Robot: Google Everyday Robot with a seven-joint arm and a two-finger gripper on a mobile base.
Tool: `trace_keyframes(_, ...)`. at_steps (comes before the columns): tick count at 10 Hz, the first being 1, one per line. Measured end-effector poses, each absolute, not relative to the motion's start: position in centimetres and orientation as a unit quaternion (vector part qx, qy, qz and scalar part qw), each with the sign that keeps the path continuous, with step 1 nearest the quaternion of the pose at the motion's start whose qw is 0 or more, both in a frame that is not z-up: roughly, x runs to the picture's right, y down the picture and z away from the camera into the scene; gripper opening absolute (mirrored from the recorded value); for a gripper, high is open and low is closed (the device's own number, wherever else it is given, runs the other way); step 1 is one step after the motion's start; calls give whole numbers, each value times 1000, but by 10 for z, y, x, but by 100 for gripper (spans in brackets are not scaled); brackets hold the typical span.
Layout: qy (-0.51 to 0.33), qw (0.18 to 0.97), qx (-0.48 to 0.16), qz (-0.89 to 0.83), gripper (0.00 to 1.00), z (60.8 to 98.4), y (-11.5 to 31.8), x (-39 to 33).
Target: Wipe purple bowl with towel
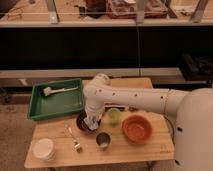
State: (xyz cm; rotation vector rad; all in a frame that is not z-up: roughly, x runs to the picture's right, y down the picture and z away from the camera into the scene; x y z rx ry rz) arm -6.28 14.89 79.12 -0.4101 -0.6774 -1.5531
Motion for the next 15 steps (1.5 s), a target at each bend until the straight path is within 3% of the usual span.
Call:
trace_keyframes(7, -281, 645, -152, -694, 0, 819, 121, -107)
trace_keyframes(11, -318, 617, -140, -706, 0, 813, 134, -131)
trace_keyframes(15, -332, 616, -169, -694, 0, 798, 160, -88)
